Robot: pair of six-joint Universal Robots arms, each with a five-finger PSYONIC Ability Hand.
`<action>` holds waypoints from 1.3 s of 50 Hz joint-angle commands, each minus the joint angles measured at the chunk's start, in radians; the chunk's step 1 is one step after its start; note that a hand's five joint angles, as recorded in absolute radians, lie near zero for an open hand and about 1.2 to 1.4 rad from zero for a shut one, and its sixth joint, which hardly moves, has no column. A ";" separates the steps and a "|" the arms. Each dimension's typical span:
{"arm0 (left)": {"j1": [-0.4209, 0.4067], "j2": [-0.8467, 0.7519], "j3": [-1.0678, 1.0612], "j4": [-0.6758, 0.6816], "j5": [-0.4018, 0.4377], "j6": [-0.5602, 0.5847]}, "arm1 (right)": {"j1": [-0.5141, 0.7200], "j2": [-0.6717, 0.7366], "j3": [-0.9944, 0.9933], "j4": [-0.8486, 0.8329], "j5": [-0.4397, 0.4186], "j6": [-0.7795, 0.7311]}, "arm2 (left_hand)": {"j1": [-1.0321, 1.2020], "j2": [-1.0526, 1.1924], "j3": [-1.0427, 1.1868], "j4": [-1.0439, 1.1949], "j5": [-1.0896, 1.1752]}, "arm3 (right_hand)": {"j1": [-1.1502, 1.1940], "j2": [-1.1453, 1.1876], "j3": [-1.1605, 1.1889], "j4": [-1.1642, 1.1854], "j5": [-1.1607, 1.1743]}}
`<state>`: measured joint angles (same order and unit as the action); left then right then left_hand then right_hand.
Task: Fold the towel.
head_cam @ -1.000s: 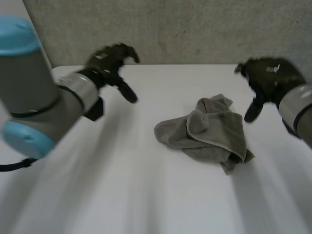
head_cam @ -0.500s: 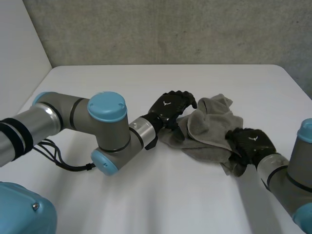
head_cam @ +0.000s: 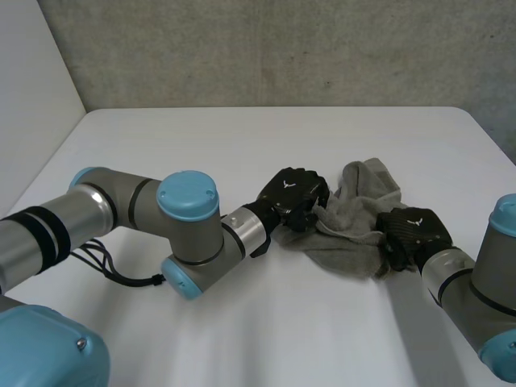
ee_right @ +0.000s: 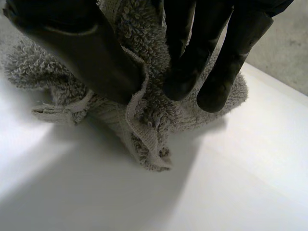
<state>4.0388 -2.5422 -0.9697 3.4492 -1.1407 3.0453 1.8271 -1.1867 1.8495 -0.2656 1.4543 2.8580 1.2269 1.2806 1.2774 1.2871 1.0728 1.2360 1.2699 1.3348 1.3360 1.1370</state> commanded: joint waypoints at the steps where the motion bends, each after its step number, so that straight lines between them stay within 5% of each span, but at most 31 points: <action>1: 0.029 0.143 -0.092 -0.054 -0.045 0.027 | 0.063 -0.062 -0.006 0.003 -0.090 0.017 | 0.169 0.116 0.119 0.109 0.149 | 0.160 0.126 0.061 0.060 0.085; 12: 0.216 0.521 -0.464 -0.179 -0.136 0.030 | 0.282 -0.140 -0.035 0.175 -0.141 0.001 | 0.169 0.116 0.119 0.109 0.149 | 0.160 0.126 0.061 0.060 0.085; 21: 0.313 0.794 -0.805 -0.162 -0.134 0.039 | 0.301 -0.194 -0.075 0.407 -0.221 -0.132 | 0.169 0.116 0.119 0.109 0.149 | 0.160 0.126 0.061 0.060 0.085; 22: 0.346 0.828 -0.855 -0.154 -0.126 0.055 | 0.296 -0.198 -0.076 0.437 -0.219 -0.176 | 0.169 0.116 0.119 0.109 0.149 | 0.106 0.072 0.007 0.006 0.031; 23: 0.347 0.829 -0.856 -0.154 -0.126 0.055 | 0.287 -0.197 -0.076 0.451 -0.216 -0.208 | 0.169 0.116 0.119 0.109 0.149 | -0.269 -0.303 -0.368 -0.369 -0.345; 24: 0.374 0.850 -0.897 -0.142 -0.110 0.075 | 0.287 -0.197 -0.076 0.451 -0.216 -0.209 | 0.169 0.116 0.119 0.109 0.149 | -0.273 -0.307 -0.372 -0.373 -0.349; 25: 0.393 0.862 -0.934 -0.130 -0.088 0.093 | 0.285 -0.197 -0.072 0.445 -0.204 -0.227 | 0.083 0.029 0.032 0.022 0.062 | -0.538 -0.572 -0.637 -0.638 -0.613; 26: 0.393 0.863 -0.934 -0.130 -0.088 0.093 | 0.285 -0.197 -0.072 0.445 -0.204 -0.227 | 0.082 0.028 0.031 0.021 0.061 | -0.540 -0.574 -0.639 -0.640 -0.616; 28: 0.402 0.861 -0.986 -0.104 -0.030 0.121 | 0.279 -0.194 -0.067 0.413 -0.157 -0.220 | -0.572 -0.626 -0.623 -0.633 -0.593 | -0.555 -0.589 -0.654 -0.655 -0.631; 30: 0.397 0.855 -1.000 -0.095 -0.007 0.125 | 0.285 -0.194 -0.059 0.387 -0.128 -0.207 | -0.753 -0.807 -0.804 -0.813 -0.774 | -0.581 -0.615 -0.680 -0.681 -0.657; 36: 0.394 0.841 -0.995 -0.081 0.007 0.118 | 0.287 -0.194 -0.009 0.292 -0.049 -0.120 | -0.781 -0.835 -0.832 -0.842 -0.802 | -0.740 -0.774 -0.839 -0.840 -0.815; 56: 0.382 0.640 -0.909 0.090 0.032 0.130 | 0.327 -0.205 0.045 0.246 -0.040 0.029 | -0.784 -0.838 -0.835 -0.845 -0.805 | -0.843 -0.877 -0.942 -0.943 -0.918; 65: 0.382 0.586 -0.902 0.061 0.217 0.258 | 0.342 -0.162 0.053 0.238 -0.040 0.029 | -0.776 -0.829 -0.826 -0.836 -0.796 | -0.834 -0.868 -0.933 -0.934 -0.909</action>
<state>4.4196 -1.9401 -1.8746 3.5354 -1.0169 3.2147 2.1661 -1.3730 1.9001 -0.0242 1.4146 2.8898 0.4687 0.4834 0.4990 0.4875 0.2719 0.4350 0.4527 0.4298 0.4267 0.2183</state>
